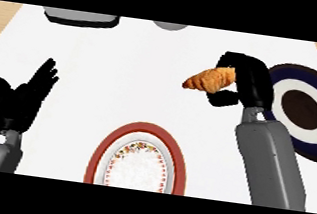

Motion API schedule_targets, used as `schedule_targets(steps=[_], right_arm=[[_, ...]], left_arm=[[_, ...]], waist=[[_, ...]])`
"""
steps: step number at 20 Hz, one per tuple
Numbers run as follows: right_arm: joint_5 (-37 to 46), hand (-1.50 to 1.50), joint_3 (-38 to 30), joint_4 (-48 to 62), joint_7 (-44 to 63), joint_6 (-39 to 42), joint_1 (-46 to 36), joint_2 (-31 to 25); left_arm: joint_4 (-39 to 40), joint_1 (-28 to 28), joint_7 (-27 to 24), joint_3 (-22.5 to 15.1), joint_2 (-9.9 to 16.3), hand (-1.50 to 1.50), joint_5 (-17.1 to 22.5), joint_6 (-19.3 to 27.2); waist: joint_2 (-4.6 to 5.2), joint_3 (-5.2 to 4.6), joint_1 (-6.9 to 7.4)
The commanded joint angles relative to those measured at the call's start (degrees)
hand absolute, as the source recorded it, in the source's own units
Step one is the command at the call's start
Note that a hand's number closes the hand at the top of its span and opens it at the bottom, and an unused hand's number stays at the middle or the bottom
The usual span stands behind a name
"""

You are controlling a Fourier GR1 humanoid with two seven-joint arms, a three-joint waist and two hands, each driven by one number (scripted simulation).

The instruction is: Pick the croissant from the plate and place it in the plate

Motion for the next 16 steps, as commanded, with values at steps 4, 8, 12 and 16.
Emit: schedule_targets(steps=[4, 8, 12, 16], right_arm=[[7.1, 1.50, -6.7, -13.4, 10.6, -9.5, 2.5, -4.2], [0.1, 1.50, -12.5, -22.1, 14.5, -4.8, 5.6, -4.9], [-2.5, 1.50, -15.6, -21.0, 13.5, -8.8, 10.2, -4.5], [-9.0, 1.50, -23.6, -10.9, 9.2, -9.8, 5.6, -11.7]], left_arm=[[1.2, -1.0, -1.9, -0.8, -1.8, 0.00, -1.4, 1.0], [1.8, -1.5, -0.5, 1.3, 1.2, 0.00, 0.4, -2.6], [4.7, -3.9, -0.8, 0.4, -1.9, 0.00, -1.5, -0.5], [1.6, -4.1, 0.6, 0.4, -2.0, 0.00, -2.0, -0.5]], waist=[[0.27, -0.05, 0.74], [0.26, -0.02, 1.18], [0.58, -0.02, 1.75], [0.69, 0.00, 2.35]])
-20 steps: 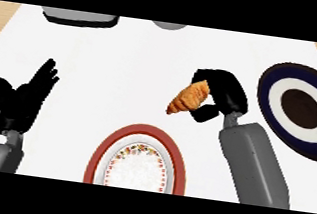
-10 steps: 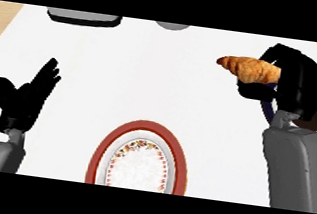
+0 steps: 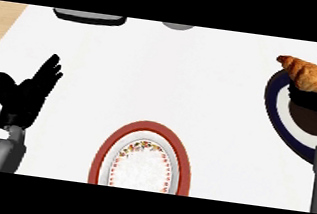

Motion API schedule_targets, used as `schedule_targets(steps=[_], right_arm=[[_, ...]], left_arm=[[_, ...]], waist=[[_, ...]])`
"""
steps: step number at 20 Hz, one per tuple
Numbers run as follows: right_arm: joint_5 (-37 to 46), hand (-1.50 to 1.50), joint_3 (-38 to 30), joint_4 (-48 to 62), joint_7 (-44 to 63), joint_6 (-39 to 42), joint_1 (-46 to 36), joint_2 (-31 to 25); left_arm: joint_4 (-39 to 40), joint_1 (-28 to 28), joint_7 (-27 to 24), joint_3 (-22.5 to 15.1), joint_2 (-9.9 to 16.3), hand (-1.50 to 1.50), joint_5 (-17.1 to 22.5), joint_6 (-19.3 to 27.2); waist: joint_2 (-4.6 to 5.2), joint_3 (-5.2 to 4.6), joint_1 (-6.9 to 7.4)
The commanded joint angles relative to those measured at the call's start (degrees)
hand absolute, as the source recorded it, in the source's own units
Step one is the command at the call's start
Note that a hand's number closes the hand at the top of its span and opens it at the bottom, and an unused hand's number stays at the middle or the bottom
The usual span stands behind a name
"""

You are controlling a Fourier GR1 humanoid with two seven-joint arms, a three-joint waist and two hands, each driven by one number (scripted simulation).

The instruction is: Pick the croissant from the plate and place it in the plate

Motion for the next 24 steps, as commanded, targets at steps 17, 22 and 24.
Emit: schedule_targets(steps=[17, 22, 24], right_arm=[[-18.1, -1.50, -14.1, 44.5, -22.4, 7.0, -4.1, -17.5], [-19.9, -1.50, -14.7, 53.7, -36.9, 4.9, -6.1, -21.2], [-20.4, -1.50, -15.5, 52.5, -42.2, -0.4, -3.8, -19.1]], left_arm=[[-1.4, -1.8, 2.4, 1.8, 0.3, 0.00, 0.2, -3.1], [-2.5, -1.5, 4.6, 1.6, -0.9, 0.00, -1.1, -1.8], [-3.8, 1.6, 1.6, -0.4, -3.7, 0.00, -2.9, 0.1]], waist=[[0.36, 0.08, 1.25], [0.31, 0.07, 1.19], [0.25, 0.07, 1.10]])
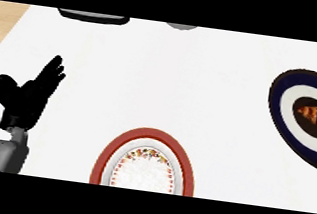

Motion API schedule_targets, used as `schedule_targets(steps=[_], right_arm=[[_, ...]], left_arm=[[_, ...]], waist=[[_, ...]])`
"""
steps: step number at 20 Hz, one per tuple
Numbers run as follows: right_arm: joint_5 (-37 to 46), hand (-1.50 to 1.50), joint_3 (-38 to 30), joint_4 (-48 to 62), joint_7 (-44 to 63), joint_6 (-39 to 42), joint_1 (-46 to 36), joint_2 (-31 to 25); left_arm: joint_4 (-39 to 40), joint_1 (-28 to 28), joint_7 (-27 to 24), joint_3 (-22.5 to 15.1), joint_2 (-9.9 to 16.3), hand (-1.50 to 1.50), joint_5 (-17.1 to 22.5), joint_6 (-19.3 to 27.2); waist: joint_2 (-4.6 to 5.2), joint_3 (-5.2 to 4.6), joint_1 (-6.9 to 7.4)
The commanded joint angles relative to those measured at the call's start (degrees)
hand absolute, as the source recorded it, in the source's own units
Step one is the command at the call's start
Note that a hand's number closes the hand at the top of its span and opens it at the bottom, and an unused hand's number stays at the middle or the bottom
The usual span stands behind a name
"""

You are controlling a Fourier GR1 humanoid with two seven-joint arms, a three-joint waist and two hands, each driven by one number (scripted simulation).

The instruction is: Pick the croissant from the plate and place it in the plate

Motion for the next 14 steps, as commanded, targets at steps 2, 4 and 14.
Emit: schedule_targets(steps=[2, 4, 14], right_arm=[[-5.5, -1.50, -3.5, -0.8, -11.1, -2.0, -0.9, -0.5], [-9.2, -1.50, -5.0, -2.6, -13.8, -0.1, -3.0, 0.6], [-27.5, -1.50, -11.6, -10.1, 0.4, 18.4, 0.0, 2.1]], left_arm=[[3.9, -0.1, -3.3, 0.4, -0.6, 0.00, -0.6, -0.5], [-0.7, 0.3, 0.7, -0.5, -0.2, 0.00, -1.1, 0.3], [3.4, -1.3, -0.4, 1.6, -0.5, 0.00, -0.1, -0.1]], waist=[[-0.06, -0.05, -0.73], [-0.36, -0.01, -0.46], [-0.51, -0.14, -1.96]])
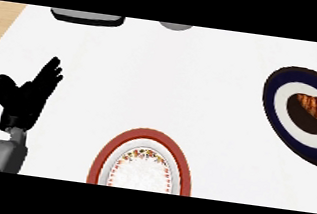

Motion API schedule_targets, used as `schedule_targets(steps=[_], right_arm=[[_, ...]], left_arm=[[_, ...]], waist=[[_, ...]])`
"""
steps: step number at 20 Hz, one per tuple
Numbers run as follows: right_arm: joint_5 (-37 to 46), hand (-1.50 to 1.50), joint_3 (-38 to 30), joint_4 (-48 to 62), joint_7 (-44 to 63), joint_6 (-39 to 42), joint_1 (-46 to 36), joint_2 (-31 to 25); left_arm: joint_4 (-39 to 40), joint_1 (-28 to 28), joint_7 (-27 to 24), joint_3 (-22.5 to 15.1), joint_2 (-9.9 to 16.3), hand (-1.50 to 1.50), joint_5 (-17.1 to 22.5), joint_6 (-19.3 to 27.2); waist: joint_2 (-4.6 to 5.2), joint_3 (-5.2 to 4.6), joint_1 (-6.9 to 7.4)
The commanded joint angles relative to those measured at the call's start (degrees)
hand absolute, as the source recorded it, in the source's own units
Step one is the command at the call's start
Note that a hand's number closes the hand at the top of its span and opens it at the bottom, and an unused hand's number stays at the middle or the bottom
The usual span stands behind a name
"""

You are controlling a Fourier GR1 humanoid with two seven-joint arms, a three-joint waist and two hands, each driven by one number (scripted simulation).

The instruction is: Pick the croissant from the plate and place it in the plate

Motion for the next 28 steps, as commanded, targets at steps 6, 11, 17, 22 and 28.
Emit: schedule_targets(steps=[6, 11, 17, 22, 28], right_arm=[[-13.5, -1.50, -3.7, 3.0, 5.7, 14.8, 3.4, -5.5], [-14.4, -1.50, -2.8, 8.7, -4.1, 13.6, 6.3, -7.2], [-14.4, -1.50, -0.5, 12.8, -9.9, 13.8, 10.1, -9.2], [-17.1, -1.50, -1.4, 15.6, -10.8, 16.4, 13.4, -12.5], [-13.7, -1.50, 1.2, 27.7, -18.6, 16.4, 12.4, -17.1]], left_arm=[[-2.8, 0.8, 1.9, -0.7, -1.1, 0.00, -1.9, 1.1], [6.2, -3.3, -3.5, 1.0, -1.6, 0.00, -2.1, -1.0], [-2.0, 1.3, 0.8, -1.6, -3.8, 0.00, -4.5, 0.9], [1.5, -1.1, -1.8, 1.5, -2.0, 0.00, -3.0, -1.5], [2.5, -4.9, 1.1, 3.0, -1.3, 0.00, -2.3, -2.2]], waist=[[0.32, 0.09, 0.95], [0.52, 0.09, 0.98], [0.44, 0.11, 1.22], [0.40, 0.08, 0.80], [0.57, 0.16, 1.18]])
